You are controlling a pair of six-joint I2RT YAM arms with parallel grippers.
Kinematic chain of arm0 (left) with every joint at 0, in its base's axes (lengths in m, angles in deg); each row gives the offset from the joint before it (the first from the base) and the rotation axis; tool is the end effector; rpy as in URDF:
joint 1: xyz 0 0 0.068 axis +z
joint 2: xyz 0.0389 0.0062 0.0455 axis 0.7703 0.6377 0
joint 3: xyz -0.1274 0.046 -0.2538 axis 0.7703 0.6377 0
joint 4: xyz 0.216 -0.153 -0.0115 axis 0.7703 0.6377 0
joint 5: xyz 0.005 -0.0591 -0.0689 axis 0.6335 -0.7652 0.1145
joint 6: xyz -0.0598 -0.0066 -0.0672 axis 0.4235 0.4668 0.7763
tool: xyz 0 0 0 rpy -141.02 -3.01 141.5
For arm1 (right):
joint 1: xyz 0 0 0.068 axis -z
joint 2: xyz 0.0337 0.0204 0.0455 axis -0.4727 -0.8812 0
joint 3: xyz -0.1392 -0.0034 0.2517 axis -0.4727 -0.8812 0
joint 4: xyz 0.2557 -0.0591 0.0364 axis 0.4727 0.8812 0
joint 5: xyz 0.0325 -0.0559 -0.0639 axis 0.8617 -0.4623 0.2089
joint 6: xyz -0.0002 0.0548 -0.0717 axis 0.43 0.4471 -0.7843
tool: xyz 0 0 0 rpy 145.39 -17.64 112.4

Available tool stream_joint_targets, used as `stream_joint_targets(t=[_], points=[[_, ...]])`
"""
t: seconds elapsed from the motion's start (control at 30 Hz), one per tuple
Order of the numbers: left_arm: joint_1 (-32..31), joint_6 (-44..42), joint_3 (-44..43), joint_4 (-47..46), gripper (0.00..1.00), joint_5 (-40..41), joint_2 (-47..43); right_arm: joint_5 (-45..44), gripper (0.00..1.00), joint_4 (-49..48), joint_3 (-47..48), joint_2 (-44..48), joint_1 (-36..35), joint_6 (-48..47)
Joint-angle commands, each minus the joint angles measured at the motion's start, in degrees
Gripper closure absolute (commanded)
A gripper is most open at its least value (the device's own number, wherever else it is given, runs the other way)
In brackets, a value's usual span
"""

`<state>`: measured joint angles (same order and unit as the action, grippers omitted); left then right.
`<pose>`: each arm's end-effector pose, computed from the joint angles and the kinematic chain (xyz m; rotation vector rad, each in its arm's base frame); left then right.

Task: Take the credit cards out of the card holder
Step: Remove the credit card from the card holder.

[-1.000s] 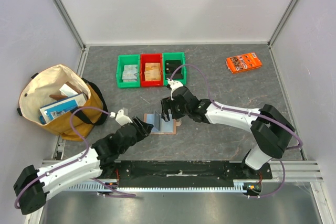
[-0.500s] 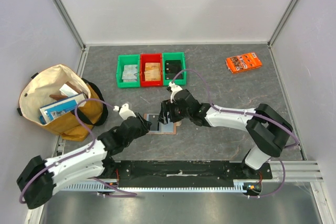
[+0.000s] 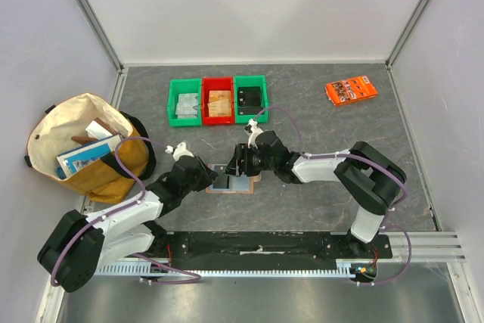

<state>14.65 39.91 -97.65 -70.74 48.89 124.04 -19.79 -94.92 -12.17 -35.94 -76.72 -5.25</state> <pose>0.1853 -0.1155 0.1317 -0.4895 2.2701 -0.6408 0.2444 0.3117 0.1460 -0.2958 2.3412 1.1982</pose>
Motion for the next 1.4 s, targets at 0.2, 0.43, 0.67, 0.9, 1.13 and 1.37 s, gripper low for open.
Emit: stream_joint_targets(t=[0.2,0.43,0.67,0.9,1.13,1.37], points=[[0.31,1.97,3.72,-1.63,0.74,-1.85,0.15,4.47,0.36,-11.81,-1.50,-6.34,1.22,7.46],[0.22,3.11,4.78,-0.58,0.85,-2.02,0.06,5.97,0.49,-15.86,-2.82,-9.42,1.49,10.98],[0.13,3.99,5.48,-0.58,0.91,-2.37,0.15,6.67,0.74,-19.63,-4.75,-10.82,1.93,12.74],[0.31,4.26,5.57,-0.84,0.93,-3.25,0.15,8.95,0.92,-24.38,-5.63,-12.05,2.19,14.33],[0.65,5.66,6.63,-1.63,0.96,-3.87,0.06,11.58,1.00,-25.53,-8.52,-10.92,5.88,14.06],[1.18,5.66,6.54,-2.51,0.96,-5.62,0.50,16.42,1.00,-21.66,-9.76,-10.03,8.35,9.85]])
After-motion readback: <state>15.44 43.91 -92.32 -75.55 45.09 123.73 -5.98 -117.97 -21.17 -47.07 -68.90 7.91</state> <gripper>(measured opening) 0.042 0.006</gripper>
